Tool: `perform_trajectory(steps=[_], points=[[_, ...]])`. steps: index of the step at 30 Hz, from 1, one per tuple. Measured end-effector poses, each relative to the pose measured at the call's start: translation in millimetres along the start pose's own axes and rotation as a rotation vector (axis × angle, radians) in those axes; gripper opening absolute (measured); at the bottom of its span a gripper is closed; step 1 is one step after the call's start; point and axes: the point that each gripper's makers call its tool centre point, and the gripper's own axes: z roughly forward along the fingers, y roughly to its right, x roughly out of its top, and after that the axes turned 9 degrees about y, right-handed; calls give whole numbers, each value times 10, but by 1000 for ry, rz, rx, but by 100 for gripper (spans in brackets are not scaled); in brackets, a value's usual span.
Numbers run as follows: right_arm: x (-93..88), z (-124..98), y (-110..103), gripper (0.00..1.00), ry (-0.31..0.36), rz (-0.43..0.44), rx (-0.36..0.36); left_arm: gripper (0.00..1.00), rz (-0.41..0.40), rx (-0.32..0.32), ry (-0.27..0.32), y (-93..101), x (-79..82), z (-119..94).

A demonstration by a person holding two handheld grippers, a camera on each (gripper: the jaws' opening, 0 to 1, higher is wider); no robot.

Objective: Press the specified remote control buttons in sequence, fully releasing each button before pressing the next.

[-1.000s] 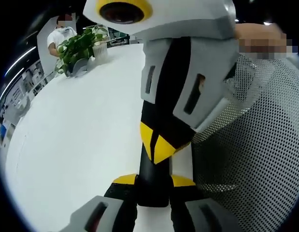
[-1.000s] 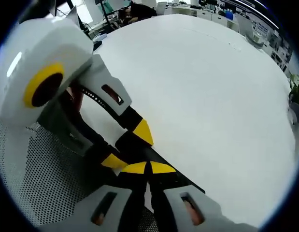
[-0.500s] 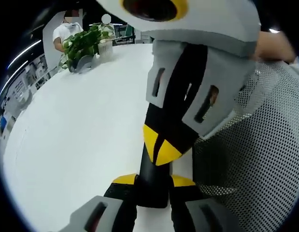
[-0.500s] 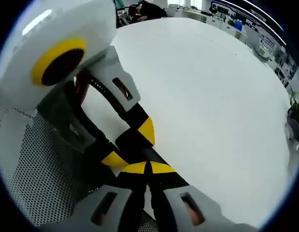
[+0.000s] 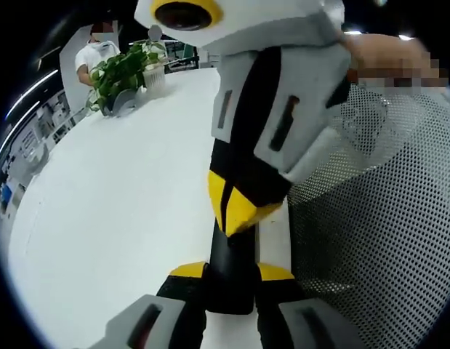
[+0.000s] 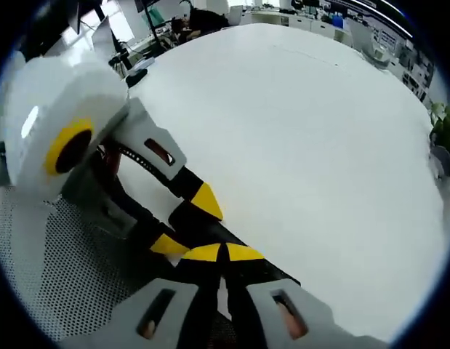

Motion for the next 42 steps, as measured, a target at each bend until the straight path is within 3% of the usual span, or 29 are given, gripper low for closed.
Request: perform_trajectory(steps=[1, 4, 7, 12, 17, 19, 22, 24, 29, 33, 34, 36, 37, 38, 42], points=[[25, -24, 21, 0, 15, 9, -5, 25, 1, 0, -3, 0, 0, 2], [255, -273, 79, 0, 148, 62, 14, 25, 2, -1, -9, -1, 0, 6], [386, -534, 207, 0, 241, 77, -18, 25, 6, 3, -10, 4, 3, 3], [672, -1105, 383, 0, 457, 130, -93, 25, 2, 7, -17, 1, 2, 9], [803, -1594, 448, 1, 607, 107, -180, 25, 5, 9, -6, 4, 3, 12], [801, -1762, 424, 8, 656, 113, -199, 25, 9, 9, -17, 6, 6, 16], [703, -1937, 453, 14, 654, 71, -273, 24, 5, 20, -19, 3, -2, 17], [666, -2027, 481, 20, 692, 53, -323, 24, -7, 27, -13, 2, -1, 12], [524, -2000, 465, 39, 702, 64, -353, 24, -19, 44, -8, 5, -3, 9], [488, -1989, 534, 52, 742, 13, -436, 24, -27, 52, -11, -1, -11, 13], [454, -1988, 587, 53, 717, -7, -483, 24, -31, 54, -11, -1, -11, 12], [467, -2018, 624, 54, 663, -139, -560, 24, -37, 60, -18, 1, -6, 14], [529, -2082, 642, 57, 684, -208, -610, 24, -39, 64, -25, 1, -5, 17], [541, -2116, 656, 59, 698, -221, -631, 24, -43, 68, -29, -1, -6, 18], [428, -2091, 705, 63, 691, -177, -628, 24, -40, 72, -29, -4, -15, 19]])
